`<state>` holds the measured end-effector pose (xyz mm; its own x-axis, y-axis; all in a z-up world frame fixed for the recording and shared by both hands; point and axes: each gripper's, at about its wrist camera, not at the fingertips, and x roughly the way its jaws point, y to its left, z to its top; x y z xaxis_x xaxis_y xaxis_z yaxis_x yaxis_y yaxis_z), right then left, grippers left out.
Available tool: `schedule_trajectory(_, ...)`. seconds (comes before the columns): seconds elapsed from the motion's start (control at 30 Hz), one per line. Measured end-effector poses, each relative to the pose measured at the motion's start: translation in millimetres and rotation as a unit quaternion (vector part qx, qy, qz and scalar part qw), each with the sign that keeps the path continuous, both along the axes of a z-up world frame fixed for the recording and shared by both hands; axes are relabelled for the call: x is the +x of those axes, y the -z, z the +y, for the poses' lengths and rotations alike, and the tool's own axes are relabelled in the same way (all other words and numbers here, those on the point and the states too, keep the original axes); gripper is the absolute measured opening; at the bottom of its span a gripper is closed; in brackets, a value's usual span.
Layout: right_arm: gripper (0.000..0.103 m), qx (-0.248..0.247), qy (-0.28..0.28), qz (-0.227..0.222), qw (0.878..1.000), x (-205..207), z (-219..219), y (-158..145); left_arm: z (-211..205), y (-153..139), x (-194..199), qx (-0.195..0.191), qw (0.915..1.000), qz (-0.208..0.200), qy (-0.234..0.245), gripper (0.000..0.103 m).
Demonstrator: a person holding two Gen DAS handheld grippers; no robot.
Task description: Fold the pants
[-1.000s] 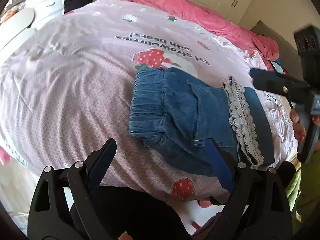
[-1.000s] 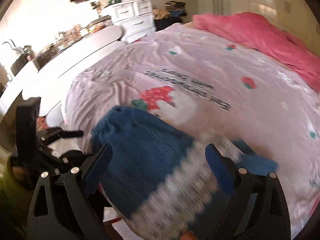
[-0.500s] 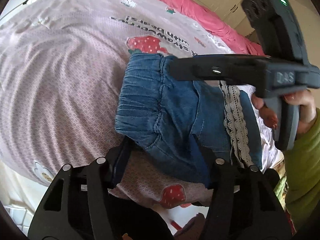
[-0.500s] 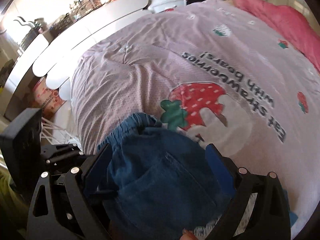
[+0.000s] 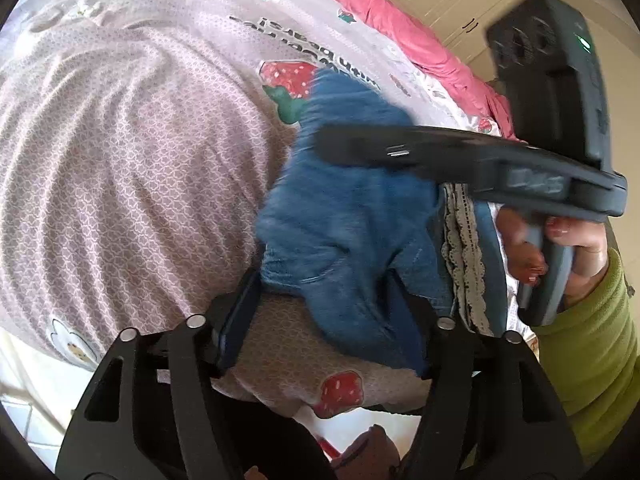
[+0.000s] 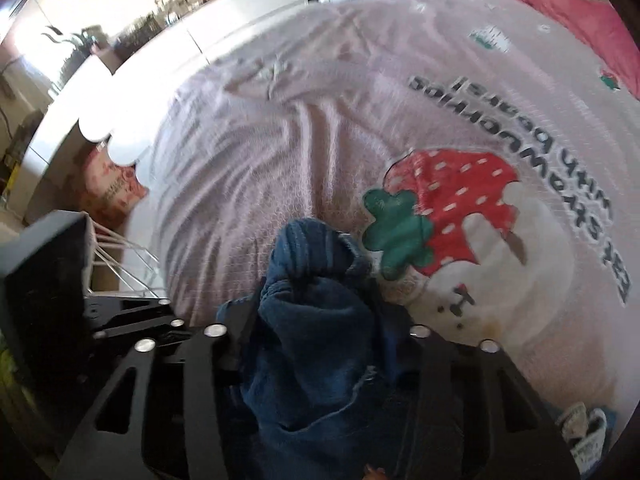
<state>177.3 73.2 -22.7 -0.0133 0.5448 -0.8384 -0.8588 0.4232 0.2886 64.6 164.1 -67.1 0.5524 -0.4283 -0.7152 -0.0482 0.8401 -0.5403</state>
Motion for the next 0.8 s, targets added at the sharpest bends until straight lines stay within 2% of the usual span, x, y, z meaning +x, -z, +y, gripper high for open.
schedule_trajectory(0.03,0.037,0.018,0.002,0.011,1.000,1.0,-9.2,-6.9,-0.8,-1.5,0.1,0.001,1.0000,-0.003,0.001,0.066)
schedule_trajectory(0.1,0.037,0.044,0.006,0.021,0.999,2.0,-22.4,-17.4,-4.4,-5.3,-2.0,-0.005,1.0000,-0.008,0.000,0.072)
schedule_trajectory(0.23,0.037,0.094,0.013,0.033,0.995,0.6,-58.7,-41.2,-20.1,-9.3,2.6,-0.053,0.9984,-0.015,0.015,0.071)
schedule_trajectory(0.3,0.037,0.113,0.016,0.033,0.993,-0.1,-75.5,-49.4,-33.7,-16.8,7.8,-0.083,0.9954,-0.029,0.038,0.071)
schedule_trajectory(0.37,0.037,0.125,0.023,0.030,0.991,0.1,-93.4,-56.0,-50.1,-25.0,12.9,-0.096,0.9930,-0.037,0.058,0.070)
schedule_trajectory(0.53,0.037,0.143,0.052,0.019,0.988,4.0,-138.5,-64.5,-87.7,-43.9,19.3,-0.085,0.9906,-0.054,0.093,0.070)
schedule_trajectory(0.7,0.040,0.163,0.082,0.019,0.983,9.7,-180.1,-63.4,-118.3,-50.3,25.7,-0.085,0.9875,-0.058,0.119,0.072)
schedule_trajectory(0.77,0.045,0.170,0.093,0.016,0.981,10.1,-195.5,-61.5,-129.3,-49.5,23.1,-0.095,0.9837,-0.059,0.141,0.075)
schedule_trajectory(0.8,0.051,0.175,0.100,0.014,0.979,10.4,-204.0,-60.9,-137.8,-48.9,24.5,-0.096,0.9815,-0.058,0.156,0.075)
